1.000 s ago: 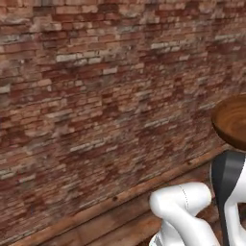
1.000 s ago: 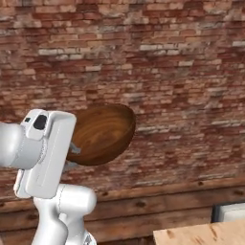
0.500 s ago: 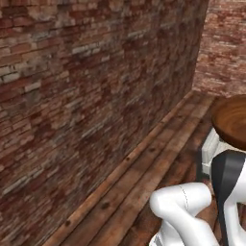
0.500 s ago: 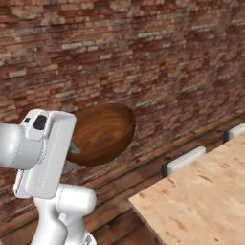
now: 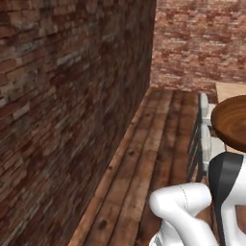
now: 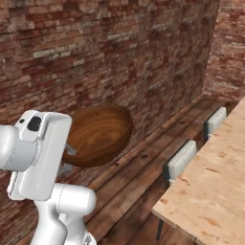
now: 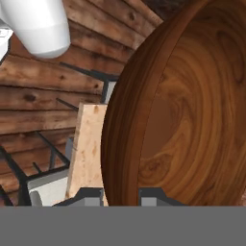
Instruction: Pick both bowls and place them on the counter. Then place the mushroom in one bowl and place the eggplant in the other bowl.
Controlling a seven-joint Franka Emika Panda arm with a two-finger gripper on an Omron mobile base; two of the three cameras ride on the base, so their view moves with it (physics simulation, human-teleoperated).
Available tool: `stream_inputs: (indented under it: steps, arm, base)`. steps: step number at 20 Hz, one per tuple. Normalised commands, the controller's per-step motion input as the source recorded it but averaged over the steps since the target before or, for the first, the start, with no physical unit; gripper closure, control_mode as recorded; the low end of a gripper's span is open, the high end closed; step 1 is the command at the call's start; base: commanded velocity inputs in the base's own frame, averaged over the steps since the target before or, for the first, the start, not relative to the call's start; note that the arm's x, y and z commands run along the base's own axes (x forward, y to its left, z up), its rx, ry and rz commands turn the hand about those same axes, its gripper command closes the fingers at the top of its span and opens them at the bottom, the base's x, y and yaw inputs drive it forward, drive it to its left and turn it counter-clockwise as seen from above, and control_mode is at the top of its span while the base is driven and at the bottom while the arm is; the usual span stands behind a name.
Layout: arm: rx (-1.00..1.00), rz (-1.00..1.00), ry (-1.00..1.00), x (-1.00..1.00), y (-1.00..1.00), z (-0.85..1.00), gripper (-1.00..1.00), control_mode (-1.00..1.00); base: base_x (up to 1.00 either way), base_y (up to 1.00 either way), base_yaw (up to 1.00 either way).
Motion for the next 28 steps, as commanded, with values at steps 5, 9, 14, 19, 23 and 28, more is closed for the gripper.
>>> stream_inputs:
  steps: [5,9,14,19,23,28]
  arm:
    - [0.0,0.0,0.0,0.0,0.0,0.0,1.0,1.0]
    - [0.0,0.0,0.0,0.0,0.0,0.0,1.0,1.0]
    - [0.0,0.0,0.0,0.0,0.0,0.0,1.0,1.0]
    - [0.0,0.0,0.0,0.0,0.0,0.0,1.0,1.0]
    - [0.0,0.0,0.0,0.0,0.0,0.0,1.0,1.0]
    - [0.0,0.0,0.0,0.0,0.0,0.0,1.0,1.0]
  base:
    - [0.26,0.24,-0.62]
    - [0.19,0.33,-0.65]
    - [0.24,0.7,-0.5]
    - [0.51,0.81,-0.35]
    - [0.99,0.63,-0.26]
    - [1.0,0.85,-0.19]
